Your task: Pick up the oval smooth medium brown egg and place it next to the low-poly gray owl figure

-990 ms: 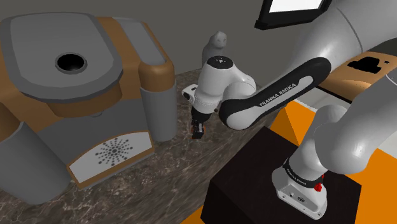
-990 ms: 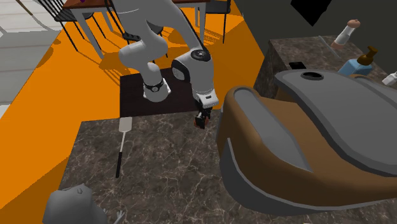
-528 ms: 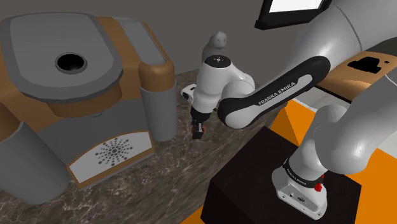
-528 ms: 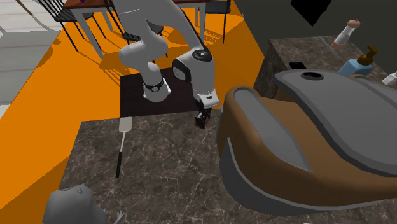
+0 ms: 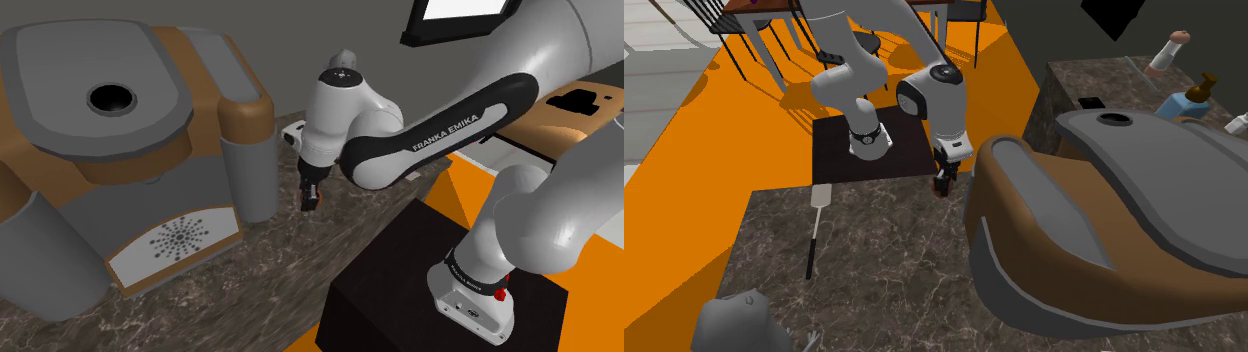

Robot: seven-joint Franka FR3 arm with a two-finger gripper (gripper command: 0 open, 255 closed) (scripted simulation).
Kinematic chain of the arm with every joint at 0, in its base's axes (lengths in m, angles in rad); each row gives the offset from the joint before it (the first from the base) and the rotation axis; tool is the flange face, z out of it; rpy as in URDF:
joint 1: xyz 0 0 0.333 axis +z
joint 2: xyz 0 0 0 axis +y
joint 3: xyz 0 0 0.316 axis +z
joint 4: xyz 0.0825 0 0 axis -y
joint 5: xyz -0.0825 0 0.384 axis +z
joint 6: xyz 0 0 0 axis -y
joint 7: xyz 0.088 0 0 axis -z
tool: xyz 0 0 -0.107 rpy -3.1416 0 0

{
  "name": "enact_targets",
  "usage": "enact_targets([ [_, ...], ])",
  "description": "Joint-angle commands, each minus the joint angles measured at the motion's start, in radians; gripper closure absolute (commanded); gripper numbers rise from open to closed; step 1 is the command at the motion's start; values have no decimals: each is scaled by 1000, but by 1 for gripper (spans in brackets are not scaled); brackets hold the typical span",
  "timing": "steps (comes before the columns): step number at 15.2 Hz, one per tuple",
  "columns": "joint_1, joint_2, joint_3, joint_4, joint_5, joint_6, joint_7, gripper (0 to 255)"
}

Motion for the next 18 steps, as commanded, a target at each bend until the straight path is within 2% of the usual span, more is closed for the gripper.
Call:
enact_targets([
  [1,4,-17,-1,14,6,-31,-4,255],
  [18,17,-134,-23,154,38,-286,-45,255],
])
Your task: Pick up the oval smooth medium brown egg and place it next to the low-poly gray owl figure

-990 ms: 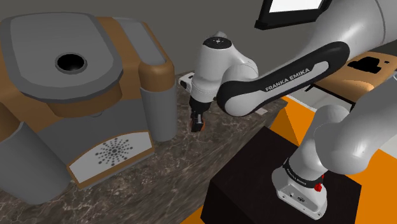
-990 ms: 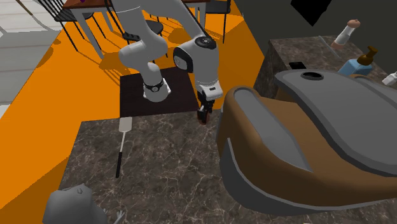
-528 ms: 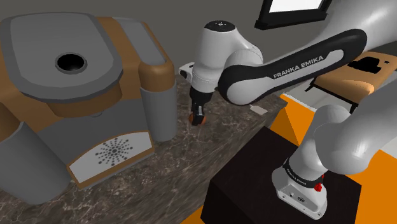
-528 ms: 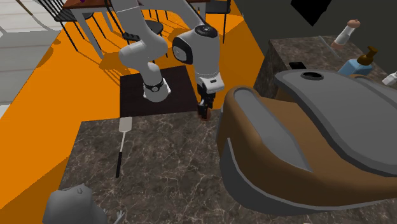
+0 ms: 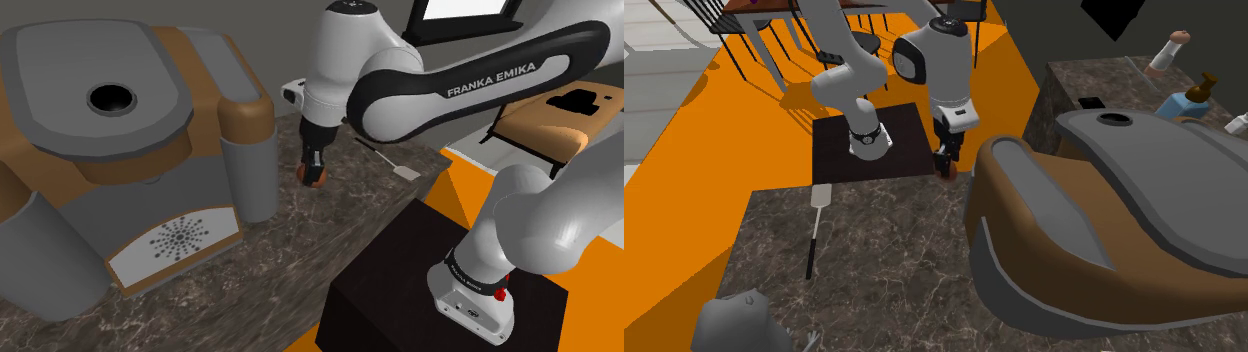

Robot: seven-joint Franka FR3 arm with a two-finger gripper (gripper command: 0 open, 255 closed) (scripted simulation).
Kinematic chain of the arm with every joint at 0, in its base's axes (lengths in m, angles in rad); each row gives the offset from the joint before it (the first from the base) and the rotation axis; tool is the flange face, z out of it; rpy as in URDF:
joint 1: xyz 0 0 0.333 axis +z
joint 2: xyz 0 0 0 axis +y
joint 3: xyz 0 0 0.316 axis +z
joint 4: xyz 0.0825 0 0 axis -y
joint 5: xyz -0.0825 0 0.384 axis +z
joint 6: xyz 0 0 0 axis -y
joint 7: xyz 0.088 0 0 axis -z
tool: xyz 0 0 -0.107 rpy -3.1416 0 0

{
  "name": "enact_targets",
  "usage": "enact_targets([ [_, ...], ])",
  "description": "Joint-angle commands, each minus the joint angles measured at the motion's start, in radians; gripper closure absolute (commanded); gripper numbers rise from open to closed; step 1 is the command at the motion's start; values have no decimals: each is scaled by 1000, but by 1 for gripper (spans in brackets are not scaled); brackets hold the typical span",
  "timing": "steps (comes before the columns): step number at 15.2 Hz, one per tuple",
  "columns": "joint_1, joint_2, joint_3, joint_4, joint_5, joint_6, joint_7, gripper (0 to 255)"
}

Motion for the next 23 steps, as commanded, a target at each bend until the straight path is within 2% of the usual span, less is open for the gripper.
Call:
enact_targets([
  [1,0,-5,-2,24,1,-30,-4,255],
  [23,-2,-40,-17,293,6,-332,-29,255],
])
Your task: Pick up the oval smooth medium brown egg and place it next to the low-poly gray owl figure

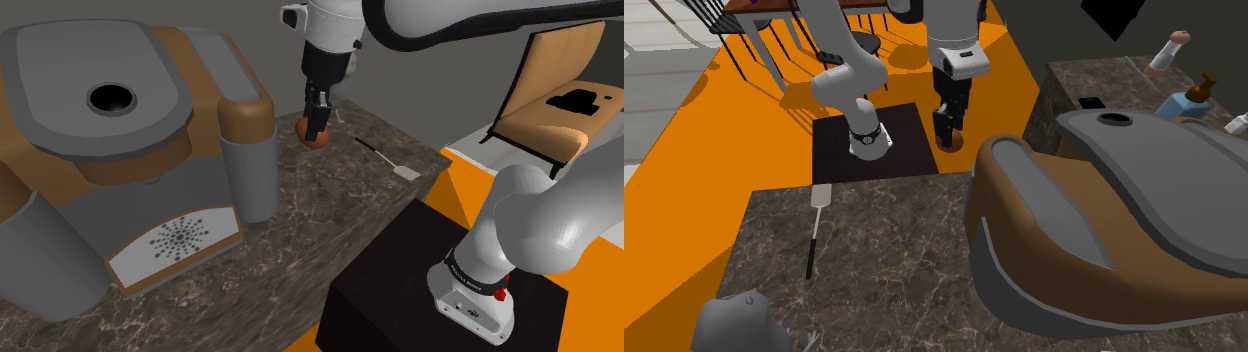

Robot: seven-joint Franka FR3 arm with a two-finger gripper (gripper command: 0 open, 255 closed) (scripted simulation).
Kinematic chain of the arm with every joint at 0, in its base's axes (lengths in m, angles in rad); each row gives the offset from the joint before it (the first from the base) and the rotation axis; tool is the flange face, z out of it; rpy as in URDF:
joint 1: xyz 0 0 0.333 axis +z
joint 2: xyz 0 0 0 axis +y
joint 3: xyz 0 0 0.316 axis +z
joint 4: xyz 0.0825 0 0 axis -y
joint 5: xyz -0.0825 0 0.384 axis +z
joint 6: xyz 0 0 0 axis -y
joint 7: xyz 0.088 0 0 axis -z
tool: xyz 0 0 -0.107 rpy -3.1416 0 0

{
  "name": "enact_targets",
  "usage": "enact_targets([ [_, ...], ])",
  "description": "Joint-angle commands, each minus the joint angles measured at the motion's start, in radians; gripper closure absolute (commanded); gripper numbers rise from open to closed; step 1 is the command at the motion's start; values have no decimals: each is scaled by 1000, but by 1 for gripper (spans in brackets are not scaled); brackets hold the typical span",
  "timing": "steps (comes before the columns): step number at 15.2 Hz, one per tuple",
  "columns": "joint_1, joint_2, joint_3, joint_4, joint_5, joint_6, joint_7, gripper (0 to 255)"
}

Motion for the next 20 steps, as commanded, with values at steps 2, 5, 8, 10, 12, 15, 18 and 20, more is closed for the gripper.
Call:
enact_targets([
  [2,0,3,0,43,0,-40,0,255],
  [5,-1,9,-1,88,-1,-80,-3,255],
  [8,-3,16,-1,135,-2,-119,-4,255],
  [10,-3,21,-2,167,-3,-146,-6,255],
  [12,-4,28,-2,200,-4,-172,-7,255],
  [15,-5,40,-2,251,-5,-212,-8,255],
  [18,-7,53,-2,305,-7,-252,-9,255],
  [20,-8,63,-1,342,-8,-279,-10,255],
])
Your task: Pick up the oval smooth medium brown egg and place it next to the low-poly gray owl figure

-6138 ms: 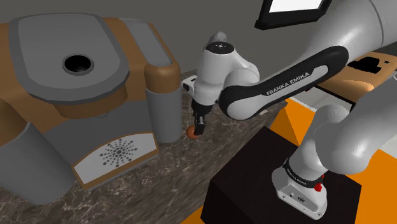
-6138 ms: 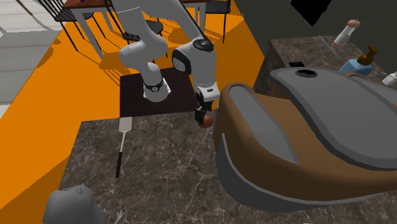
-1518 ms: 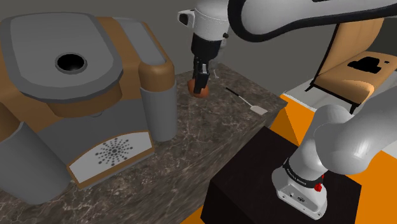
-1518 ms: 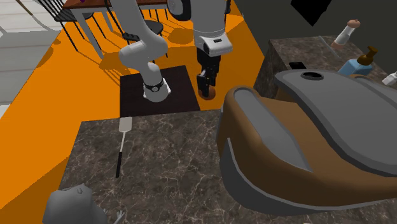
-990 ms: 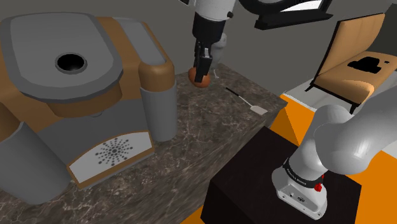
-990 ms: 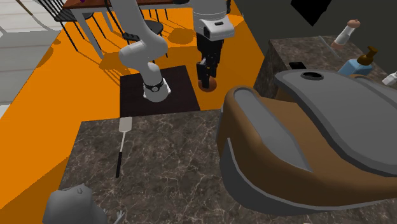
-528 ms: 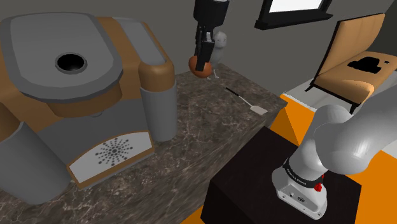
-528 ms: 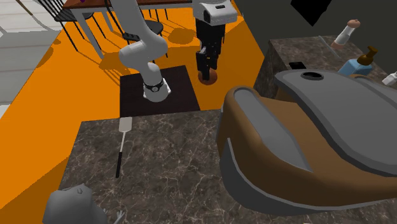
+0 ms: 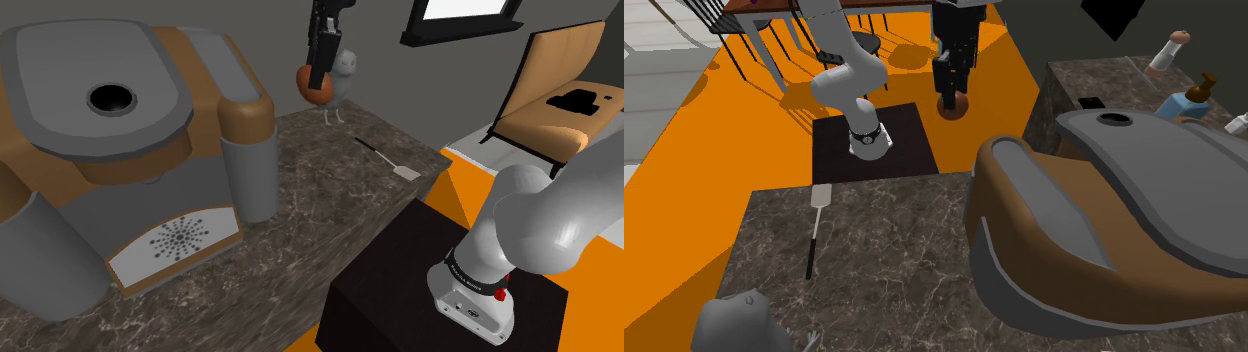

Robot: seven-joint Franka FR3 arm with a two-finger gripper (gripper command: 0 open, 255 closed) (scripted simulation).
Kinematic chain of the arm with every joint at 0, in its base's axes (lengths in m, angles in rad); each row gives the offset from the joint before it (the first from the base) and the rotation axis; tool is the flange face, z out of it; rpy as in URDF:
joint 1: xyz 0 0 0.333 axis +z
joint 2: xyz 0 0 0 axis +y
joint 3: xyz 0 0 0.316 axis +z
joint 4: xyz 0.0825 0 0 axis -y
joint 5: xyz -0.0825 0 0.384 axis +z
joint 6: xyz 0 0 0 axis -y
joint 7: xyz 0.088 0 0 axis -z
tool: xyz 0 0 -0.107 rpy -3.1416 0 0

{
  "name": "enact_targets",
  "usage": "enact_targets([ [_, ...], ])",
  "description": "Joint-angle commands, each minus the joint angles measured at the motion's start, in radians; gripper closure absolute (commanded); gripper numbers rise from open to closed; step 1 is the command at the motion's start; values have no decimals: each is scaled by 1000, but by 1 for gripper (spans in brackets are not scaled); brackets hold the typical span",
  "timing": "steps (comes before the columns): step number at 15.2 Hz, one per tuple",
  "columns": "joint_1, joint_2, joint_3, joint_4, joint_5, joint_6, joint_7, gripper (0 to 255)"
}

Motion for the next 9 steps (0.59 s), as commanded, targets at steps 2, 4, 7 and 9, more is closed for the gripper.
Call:
enact_targets([
  [2,-1,18,1,58,-2,-41,-1,255],
  [4,-9,27,-15,66,-6,-37,-24,255],
  [7,-32,62,-63,93,-15,-28,-91,255],
  [9,-47,90,-93,118,-19,-22,-136,255],
])
